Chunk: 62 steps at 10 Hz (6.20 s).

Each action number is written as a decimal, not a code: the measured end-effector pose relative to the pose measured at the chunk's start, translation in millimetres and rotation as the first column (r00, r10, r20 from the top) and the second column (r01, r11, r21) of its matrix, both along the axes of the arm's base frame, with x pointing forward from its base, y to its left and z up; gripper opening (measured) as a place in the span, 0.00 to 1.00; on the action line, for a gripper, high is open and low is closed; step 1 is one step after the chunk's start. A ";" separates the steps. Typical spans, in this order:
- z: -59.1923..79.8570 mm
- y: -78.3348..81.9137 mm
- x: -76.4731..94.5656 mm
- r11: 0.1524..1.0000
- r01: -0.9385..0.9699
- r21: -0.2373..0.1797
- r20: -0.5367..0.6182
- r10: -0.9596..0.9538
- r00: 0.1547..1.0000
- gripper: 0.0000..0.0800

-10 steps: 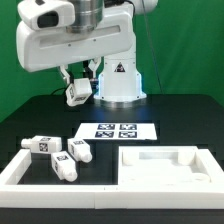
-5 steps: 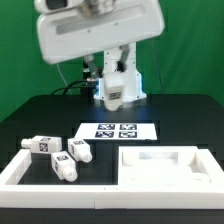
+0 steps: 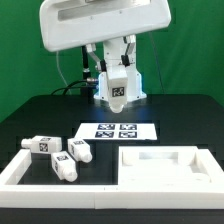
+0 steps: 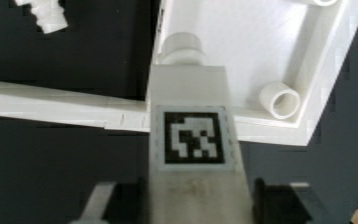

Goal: Assemble one leg

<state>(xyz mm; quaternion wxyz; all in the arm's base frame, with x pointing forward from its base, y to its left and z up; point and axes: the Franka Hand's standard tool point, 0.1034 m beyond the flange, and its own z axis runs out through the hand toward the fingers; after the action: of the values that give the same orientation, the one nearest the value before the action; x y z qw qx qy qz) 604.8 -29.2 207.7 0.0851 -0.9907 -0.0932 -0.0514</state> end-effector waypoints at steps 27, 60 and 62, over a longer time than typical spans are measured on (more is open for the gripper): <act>-60.2 116.9 6.8 0.981 0.195 -0.013 0.523 -0.160 0.837 0.35; -117.5 135.5 15.4 0.982 0.188 -0.013 0.484 -0.158 0.861 0.52; -120.9 139.0 12.9 0.980 0.200 0.002 0.432 -0.181 0.884 0.72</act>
Offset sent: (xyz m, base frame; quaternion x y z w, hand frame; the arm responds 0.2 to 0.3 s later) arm 0.0146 0.0440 -0.0175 -0.0164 0.1250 0.0808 0.9887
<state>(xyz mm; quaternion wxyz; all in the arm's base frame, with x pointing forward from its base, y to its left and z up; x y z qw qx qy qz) 617.8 109.8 86.8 0.0358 -0.9608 -0.0129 -0.2745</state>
